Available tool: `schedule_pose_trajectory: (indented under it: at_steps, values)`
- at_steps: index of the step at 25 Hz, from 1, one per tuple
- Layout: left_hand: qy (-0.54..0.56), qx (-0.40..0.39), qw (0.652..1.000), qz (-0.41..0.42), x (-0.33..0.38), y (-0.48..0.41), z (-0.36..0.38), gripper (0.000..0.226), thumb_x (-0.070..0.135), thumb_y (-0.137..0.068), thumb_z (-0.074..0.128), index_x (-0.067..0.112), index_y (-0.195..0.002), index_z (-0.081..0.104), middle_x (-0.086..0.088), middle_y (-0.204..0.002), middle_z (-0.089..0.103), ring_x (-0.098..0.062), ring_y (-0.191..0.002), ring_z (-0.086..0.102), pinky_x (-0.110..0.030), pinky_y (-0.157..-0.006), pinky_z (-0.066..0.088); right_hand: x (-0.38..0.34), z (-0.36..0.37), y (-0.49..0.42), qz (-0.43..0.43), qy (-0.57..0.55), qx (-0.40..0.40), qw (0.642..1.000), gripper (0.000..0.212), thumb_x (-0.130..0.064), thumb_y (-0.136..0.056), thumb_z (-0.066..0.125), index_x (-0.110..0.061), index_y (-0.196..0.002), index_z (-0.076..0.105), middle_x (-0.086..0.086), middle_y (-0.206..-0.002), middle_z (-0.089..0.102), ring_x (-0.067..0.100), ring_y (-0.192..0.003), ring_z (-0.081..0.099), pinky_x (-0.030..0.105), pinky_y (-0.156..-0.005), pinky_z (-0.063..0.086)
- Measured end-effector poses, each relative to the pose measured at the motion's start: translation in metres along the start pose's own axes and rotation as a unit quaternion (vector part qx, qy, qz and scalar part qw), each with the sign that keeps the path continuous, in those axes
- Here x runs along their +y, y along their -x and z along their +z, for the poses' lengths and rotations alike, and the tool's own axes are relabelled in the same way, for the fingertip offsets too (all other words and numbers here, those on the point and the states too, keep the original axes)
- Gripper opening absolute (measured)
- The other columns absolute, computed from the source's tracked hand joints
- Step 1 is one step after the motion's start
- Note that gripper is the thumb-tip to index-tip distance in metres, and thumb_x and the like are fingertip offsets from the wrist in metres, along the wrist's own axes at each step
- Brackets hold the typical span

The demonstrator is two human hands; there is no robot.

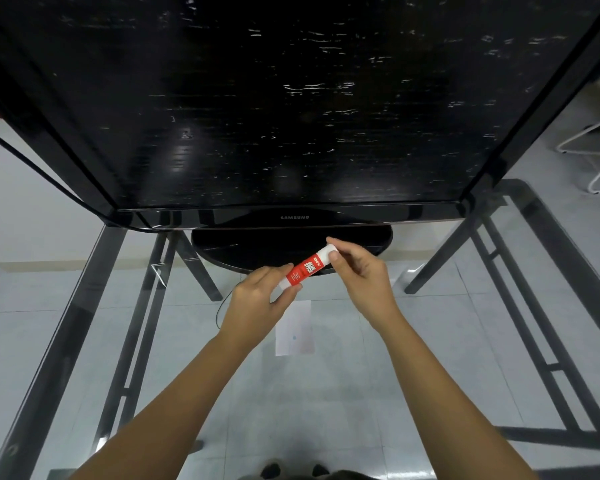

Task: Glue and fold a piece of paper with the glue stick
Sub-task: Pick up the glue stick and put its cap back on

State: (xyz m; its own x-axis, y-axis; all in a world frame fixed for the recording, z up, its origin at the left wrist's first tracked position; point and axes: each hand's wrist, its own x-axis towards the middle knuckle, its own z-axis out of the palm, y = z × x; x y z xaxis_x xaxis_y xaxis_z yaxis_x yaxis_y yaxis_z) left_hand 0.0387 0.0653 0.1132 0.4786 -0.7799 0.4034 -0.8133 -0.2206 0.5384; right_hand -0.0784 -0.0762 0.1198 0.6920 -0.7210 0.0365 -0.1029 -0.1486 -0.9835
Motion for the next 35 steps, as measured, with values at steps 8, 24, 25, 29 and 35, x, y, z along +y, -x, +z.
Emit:
schedule_pose_trajectory:
  at_steps: [8, 24, 25, 29, 35]
  values:
    - [-0.005, 0.006, 1.000, -0.012, -0.004, 0.007, 0.012, 0.043, 0.019, -0.069, 0.079, -0.002, -0.104, 0.066, -0.018, -0.091, 0.071, -0.029, -0.082, 0.069, -0.032, -0.072, 0.052, 0.011, 0.008, 0.009, 0.051, -0.036, 0.009, 0.998, 0.051, -0.041, -0.084, 0.060, -0.030, -0.132, 0.046, -0.014, -0.113, 0.061, 0.001, -0.106, 0.059, 0.008, -0.079, 0.048]
    - [-0.169, -0.251, 0.935, -0.187, -0.113, 0.060, 0.081, 0.061, 0.043, -0.097, 0.018, 0.012, -0.146, 0.000, -0.006, -0.157, -0.001, -0.021, -0.143, -0.007, -0.034, -0.114, 0.000, 0.091, 0.000, -0.007, 0.130, 0.175, 0.008, 0.976, 0.019, -0.023, -0.086, 0.065, -0.011, -0.101, 0.062, 0.005, -0.096, 0.069, 0.019, -0.093, 0.062, 0.028, -0.085, 0.048]
    - [-0.184, -0.263, 0.927, -0.192, -0.117, 0.063, 0.082, 0.061, 0.043, -0.097, 0.015, 0.011, -0.146, -0.003, -0.007, -0.157, -0.003, -0.021, -0.142, -0.010, -0.033, -0.113, -0.003, 0.094, -0.001, -0.007, 0.127, 0.200, 0.000, 0.971, 0.022, -0.023, -0.086, 0.065, -0.010, -0.103, 0.063, 0.006, -0.099, 0.068, 0.019, -0.094, 0.062, 0.029, -0.085, 0.048]
    - [-0.195, -0.284, 0.918, -0.195, -0.126, 0.071, 0.086, 0.063, 0.047, -0.094, 0.009, 0.013, -0.143, -0.011, -0.005, -0.156, -0.011, -0.018, -0.138, -0.019, -0.034, -0.112, -0.004, 0.103, -0.001, -0.006, 0.126, 0.236, -0.012, 0.964, 0.028, -0.025, -0.085, 0.065, -0.011, -0.110, 0.062, 0.006, -0.105, 0.066, 0.018, -0.095, 0.060, 0.027, -0.083, 0.047]
    - [-0.187, -0.280, 0.921, -0.196, -0.130, 0.076, 0.089, 0.063, 0.052, -0.089, 0.000, 0.018, -0.138, -0.019, 0.003, -0.148, -0.022, -0.016, -0.137, -0.022, -0.035, -0.112, -0.005, 0.110, 0.000, -0.005, 0.119, 0.244, -0.020, 0.962, 0.032, -0.024, -0.086, 0.065, -0.011, -0.115, 0.060, 0.008, -0.110, 0.064, 0.019, -0.100, 0.060, 0.028, -0.086, 0.047]
